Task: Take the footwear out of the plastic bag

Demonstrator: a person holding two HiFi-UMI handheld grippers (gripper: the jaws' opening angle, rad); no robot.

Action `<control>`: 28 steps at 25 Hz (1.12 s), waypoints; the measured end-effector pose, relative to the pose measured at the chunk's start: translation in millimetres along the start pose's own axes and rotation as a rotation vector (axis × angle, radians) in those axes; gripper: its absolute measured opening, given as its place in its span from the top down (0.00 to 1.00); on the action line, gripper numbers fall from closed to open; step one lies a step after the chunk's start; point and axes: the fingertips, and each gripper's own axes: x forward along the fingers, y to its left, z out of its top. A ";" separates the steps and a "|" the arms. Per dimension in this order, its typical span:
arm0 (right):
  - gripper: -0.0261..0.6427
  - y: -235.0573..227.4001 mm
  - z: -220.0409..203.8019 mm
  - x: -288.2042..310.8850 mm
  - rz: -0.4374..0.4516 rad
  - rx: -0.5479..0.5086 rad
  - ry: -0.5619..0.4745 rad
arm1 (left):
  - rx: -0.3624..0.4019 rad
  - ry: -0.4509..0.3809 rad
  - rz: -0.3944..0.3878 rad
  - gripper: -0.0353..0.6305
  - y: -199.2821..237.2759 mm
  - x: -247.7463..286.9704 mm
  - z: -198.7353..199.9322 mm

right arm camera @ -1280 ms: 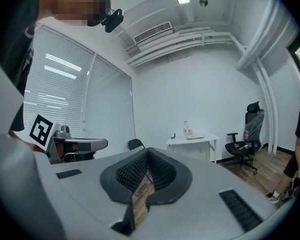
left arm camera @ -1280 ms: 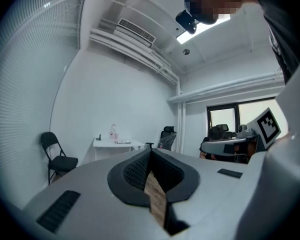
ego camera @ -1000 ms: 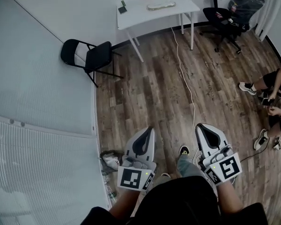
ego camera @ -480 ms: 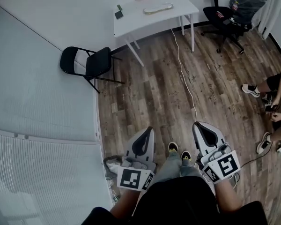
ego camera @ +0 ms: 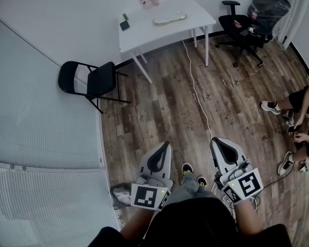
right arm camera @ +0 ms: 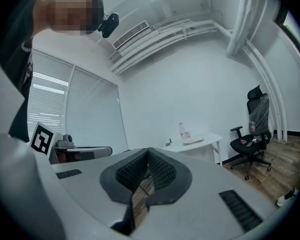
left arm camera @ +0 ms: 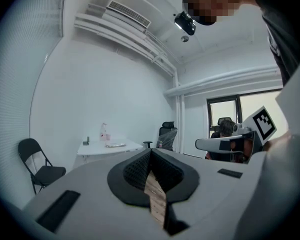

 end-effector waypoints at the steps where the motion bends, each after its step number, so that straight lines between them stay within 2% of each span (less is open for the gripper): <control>1: 0.94 -0.5 0.1 8.1 -0.005 -0.010 0.009 | 0.000 -0.003 0.003 0.92 7.2 4.8 1.1; 5: 0.94 3.5 -1.7 49.1 -0.040 -0.056 0.072 | 0.001 -0.002 0.045 0.92 48.9 15.9 8.3; 6: 0.94 4.6 -0.4 57.8 -0.030 -0.060 0.082 | 0.025 -0.010 0.057 0.92 55.9 18.0 11.4; 9: 0.94 4.7 2.0 74.8 -0.016 -0.082 0.100 | 0.161 -0.027 0.054 0.92 66.3 26.7 18.0; 10: 0.94 5.2 1.7 81.0 -0.018 -0.090 0.103 | 0.157 -0.031 0.044 0.92 72.2 30.0 19.4; 13: 0.94 5.5 2.2 103.7 -0.024 -0.099 0.110 | 0.015 -0.038 0.032 0.92 96.6 40.9 23.5; 14: 0.94 3.5 4.2 109.6 -0.024 -0.100 0.108 | -0.003 -0.041 0.030 0.92 100.8 46.5 26.0; 22: 0.94 -44.4 22.4 135.2 -0.020 -0.091 0.068 | 0.032 -0.054 -0.004 0.92 87.5 105.3 42.2; 28: 0.94 -96.4 30.7 146.7 -0.013 -0.050 0.048 | 0.084 0.005 -0.012 0.92 76.0 154.4 43.5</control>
